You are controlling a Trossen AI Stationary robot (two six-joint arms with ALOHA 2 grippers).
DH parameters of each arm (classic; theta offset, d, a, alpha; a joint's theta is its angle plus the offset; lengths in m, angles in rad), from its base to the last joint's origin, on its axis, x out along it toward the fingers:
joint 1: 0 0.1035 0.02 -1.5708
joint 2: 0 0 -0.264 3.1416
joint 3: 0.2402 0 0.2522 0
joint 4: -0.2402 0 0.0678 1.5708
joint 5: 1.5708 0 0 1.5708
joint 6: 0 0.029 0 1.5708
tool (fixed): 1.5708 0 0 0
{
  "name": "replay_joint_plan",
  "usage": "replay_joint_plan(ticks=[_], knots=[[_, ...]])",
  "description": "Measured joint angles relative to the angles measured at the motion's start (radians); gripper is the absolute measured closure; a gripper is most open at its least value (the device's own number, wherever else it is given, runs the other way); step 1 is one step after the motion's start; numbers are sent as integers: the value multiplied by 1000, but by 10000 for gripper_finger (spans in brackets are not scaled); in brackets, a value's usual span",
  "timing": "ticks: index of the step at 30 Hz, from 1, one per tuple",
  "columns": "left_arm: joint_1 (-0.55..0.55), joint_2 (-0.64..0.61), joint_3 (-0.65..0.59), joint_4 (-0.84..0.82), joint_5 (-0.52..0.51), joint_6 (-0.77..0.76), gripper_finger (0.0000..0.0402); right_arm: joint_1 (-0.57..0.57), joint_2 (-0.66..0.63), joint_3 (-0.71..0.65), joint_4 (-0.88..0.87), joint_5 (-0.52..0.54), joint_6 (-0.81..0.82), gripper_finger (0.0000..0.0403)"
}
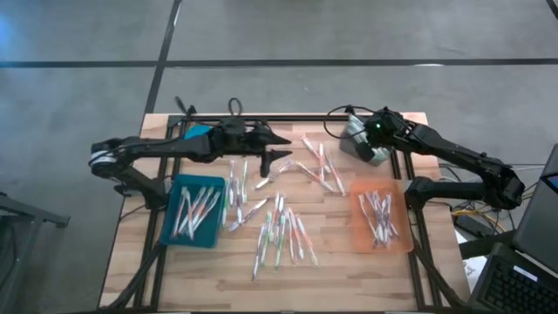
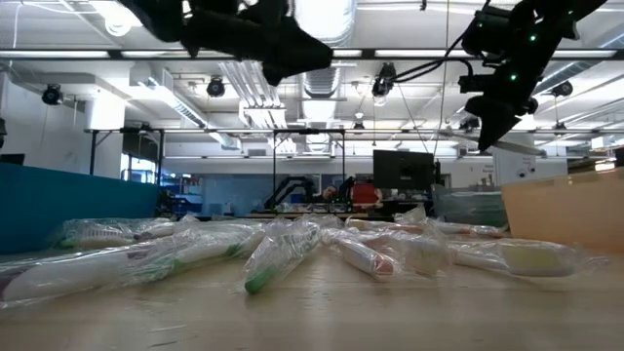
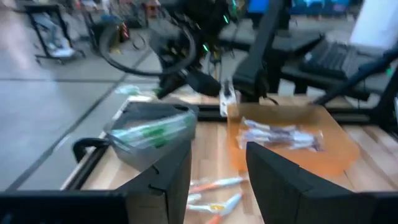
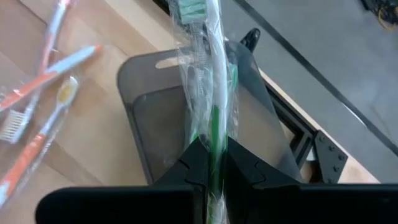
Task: Pick & Place Toothbrushes
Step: Put the green toothbrush into the black bin
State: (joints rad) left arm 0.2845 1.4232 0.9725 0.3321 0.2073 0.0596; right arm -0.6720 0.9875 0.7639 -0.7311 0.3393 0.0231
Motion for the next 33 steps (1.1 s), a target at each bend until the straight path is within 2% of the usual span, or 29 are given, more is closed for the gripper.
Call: replay_joint_plan(ticks=[4,7,12,15,22,33], knots=[[18,-77,-118,112,-12,-34,244,-19,35,6,-10,3,1,385],[23,-129,-190,169,-59,-42,244,-41,82,34,-29,4,16,385],[23,-196,-274,191,-135,-33,244,-78,180,108,-70,4,22,385],[23,-223,-301,191,-172,-43,244,-100,240,143,-95,4,18,385],[23,-254,-348,189,-180,-86,243,-136,337,152,-103,3,3,385],[23,-258,-345,190,-232,-83,245,-149,413,152,-97,1,19,385]])
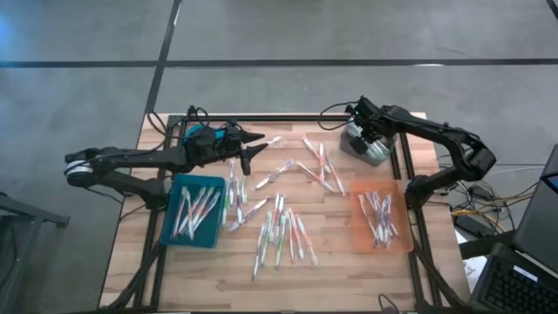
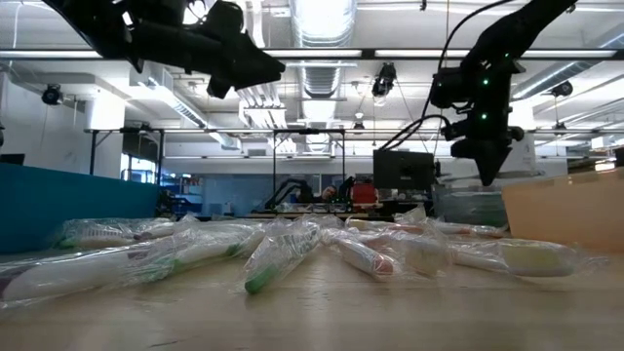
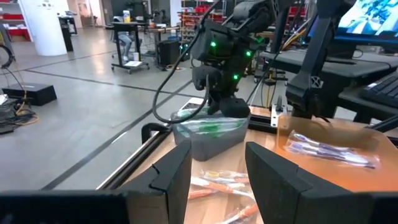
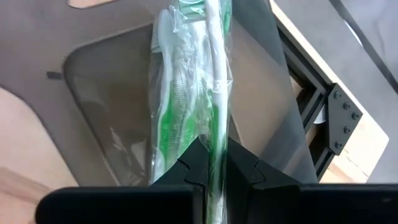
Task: Pick & Place Toothbrushes
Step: Put the green toothbrush into the black bin
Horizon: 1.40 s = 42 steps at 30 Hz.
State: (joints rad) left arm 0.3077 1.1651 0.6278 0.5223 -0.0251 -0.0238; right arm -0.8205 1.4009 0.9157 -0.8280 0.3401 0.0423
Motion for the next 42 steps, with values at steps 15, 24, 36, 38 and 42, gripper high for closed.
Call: replay_joint_plan(ticks=[15,24,36,38,42], knots=[[0,0,-7,-25,0,29,248,-51,43,-36,71,0,2,385],[0,1,-7,-25,0,31,250,-65,43,-82,114,-1,1,382],[0,1,-7,-25,0,35,252,-64,43,-84,113,-3,-4,320],[0,1,-7,-25,0,49,252,-64,43,-84,113,-3,-11,309],[0,1,-7,-25,0,50,252,-64,33,-84,110,-3,-15,292]])
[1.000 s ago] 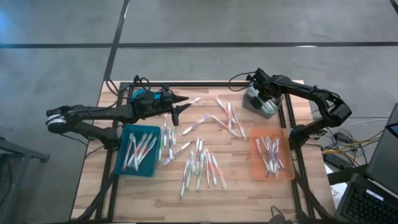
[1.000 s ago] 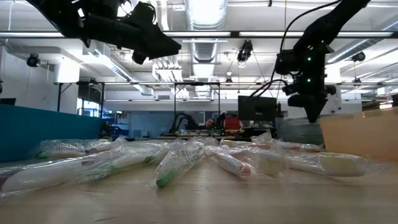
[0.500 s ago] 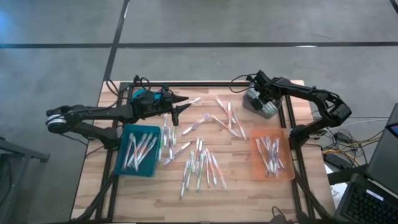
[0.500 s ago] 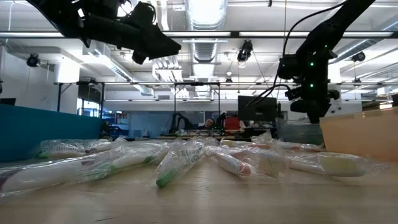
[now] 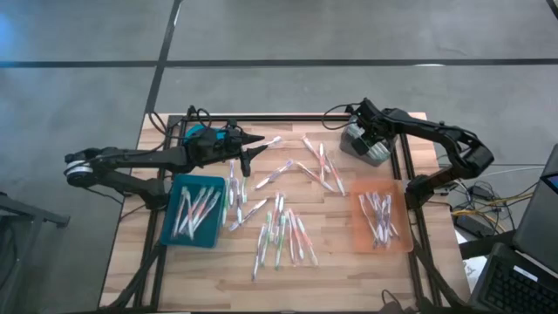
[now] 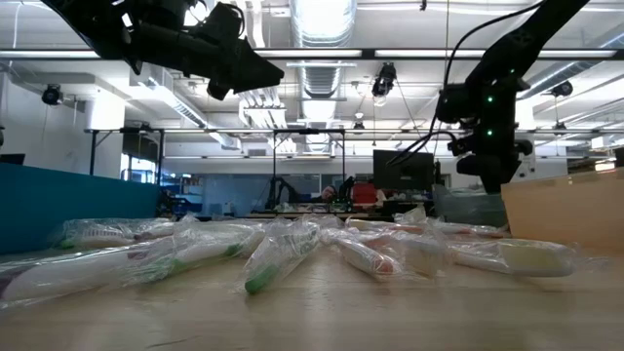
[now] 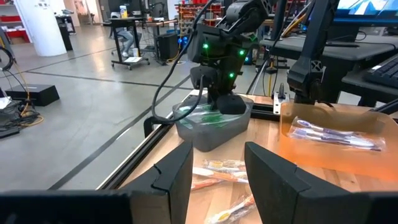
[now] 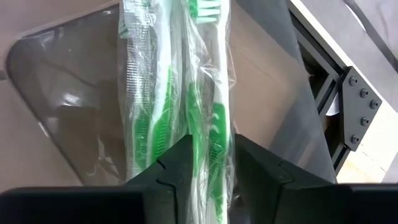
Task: Pick & Place Toothbrushes
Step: Put the green toothbrush into the black bin, then put the purple toothbrush into the orange bin
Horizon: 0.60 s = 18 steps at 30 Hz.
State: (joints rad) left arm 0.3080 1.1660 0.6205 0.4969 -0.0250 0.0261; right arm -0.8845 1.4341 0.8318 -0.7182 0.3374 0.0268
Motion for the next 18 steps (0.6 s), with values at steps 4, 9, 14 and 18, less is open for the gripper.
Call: replay_joint_plan(ticks=[4,9,14,18], knots=[[0,0,0,0,0,0,252,0,-16,12,-13,0,-1,277],[0,0,0,0,0,0,252,0,-48,46,-28,-17,-1,260],[0,0,0,0,0,0,252,1,-85,96,-65,-64,0,249],[0,0,0,0,0,0,252,2,-115,143,-91,-130,30,246]])
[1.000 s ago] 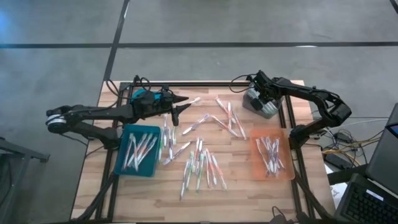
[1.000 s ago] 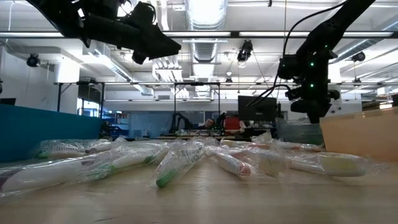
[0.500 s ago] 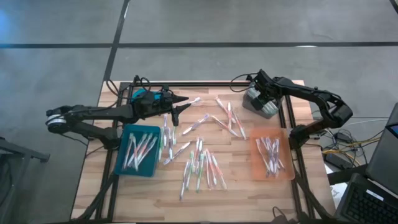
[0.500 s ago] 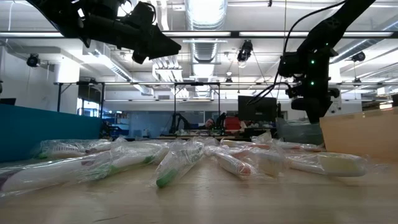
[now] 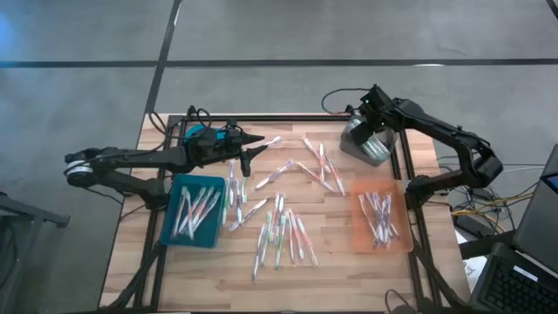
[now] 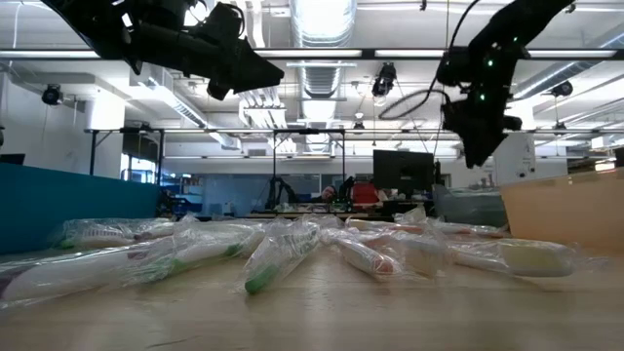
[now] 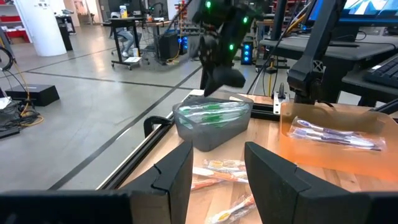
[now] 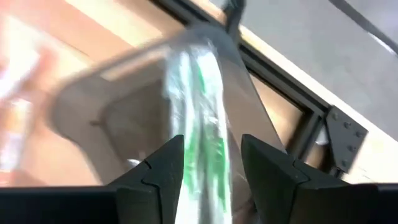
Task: Pick & Place Toothbrushes
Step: Put the purple toothbrush into the orange bin
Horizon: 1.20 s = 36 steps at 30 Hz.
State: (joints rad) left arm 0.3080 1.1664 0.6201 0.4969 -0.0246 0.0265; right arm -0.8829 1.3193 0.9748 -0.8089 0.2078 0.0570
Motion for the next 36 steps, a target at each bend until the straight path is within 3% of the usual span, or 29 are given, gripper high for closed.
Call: replay_joint_plan(ticks=[6,19,36], knots=[[0,0,0,0,0,0,252,22,-50,53,4,-143,11,271],[0,0,0,-6,3,-28,252,204,-76,132,5,-159,10,386],[0,0,0,-106,2,-42,252,547,-77,188,6,-157,19,394]])
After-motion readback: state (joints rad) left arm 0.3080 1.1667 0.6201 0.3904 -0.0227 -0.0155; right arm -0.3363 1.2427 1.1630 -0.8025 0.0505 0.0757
